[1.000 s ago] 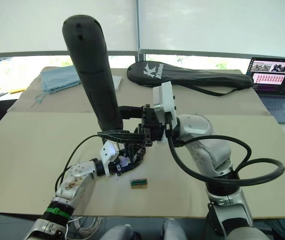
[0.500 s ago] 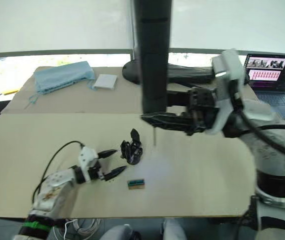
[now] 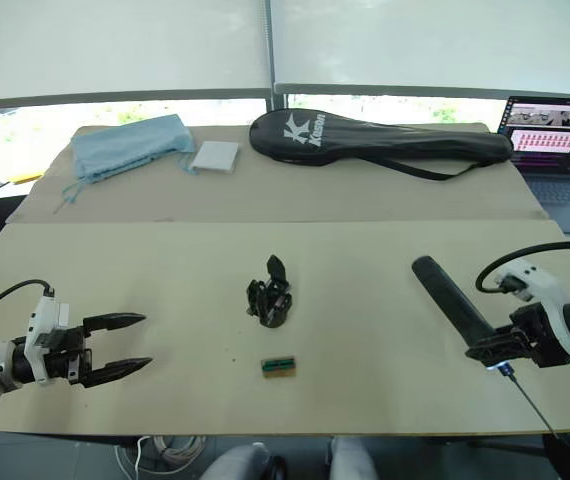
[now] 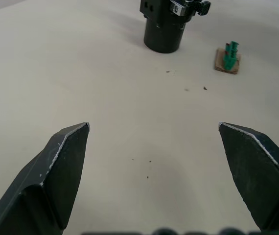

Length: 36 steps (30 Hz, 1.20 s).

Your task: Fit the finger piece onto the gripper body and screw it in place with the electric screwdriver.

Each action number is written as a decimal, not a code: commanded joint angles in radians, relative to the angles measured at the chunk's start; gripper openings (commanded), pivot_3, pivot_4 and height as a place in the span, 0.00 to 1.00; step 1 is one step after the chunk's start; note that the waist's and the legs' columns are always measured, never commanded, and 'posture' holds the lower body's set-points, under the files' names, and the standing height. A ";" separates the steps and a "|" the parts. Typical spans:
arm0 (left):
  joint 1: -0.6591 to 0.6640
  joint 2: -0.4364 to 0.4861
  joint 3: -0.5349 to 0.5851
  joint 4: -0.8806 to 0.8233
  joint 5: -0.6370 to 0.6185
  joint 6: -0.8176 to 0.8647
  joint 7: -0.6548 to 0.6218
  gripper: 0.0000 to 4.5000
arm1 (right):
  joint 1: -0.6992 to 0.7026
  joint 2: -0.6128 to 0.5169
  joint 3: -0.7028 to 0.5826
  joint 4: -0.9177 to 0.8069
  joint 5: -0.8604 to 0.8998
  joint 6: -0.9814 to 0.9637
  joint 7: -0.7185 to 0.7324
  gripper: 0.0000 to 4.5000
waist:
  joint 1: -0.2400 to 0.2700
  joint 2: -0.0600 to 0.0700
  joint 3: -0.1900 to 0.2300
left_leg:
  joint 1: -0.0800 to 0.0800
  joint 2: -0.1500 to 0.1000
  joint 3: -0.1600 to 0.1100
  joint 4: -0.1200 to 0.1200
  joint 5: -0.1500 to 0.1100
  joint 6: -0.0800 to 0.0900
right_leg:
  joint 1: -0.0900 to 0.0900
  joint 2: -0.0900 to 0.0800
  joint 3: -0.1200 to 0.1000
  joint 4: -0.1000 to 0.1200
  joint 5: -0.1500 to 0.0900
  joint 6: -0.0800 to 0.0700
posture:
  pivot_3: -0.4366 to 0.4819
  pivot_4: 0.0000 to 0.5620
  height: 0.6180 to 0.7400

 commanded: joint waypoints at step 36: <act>0.051 0.014 0.110 -0.027 0.132 -0.111 0.204 1.00 | 0.117 0.416 -0.501 -0.173 -0.055 -0.814 0.336 0.99 | 0.005 -0.008 0.007 | 0.007 0.000 -0.005 0.004 0.001 -0.011 | 0.009 0.001 -0.008 0.002 0.003 -0.002 | 0.48 0.27 1.00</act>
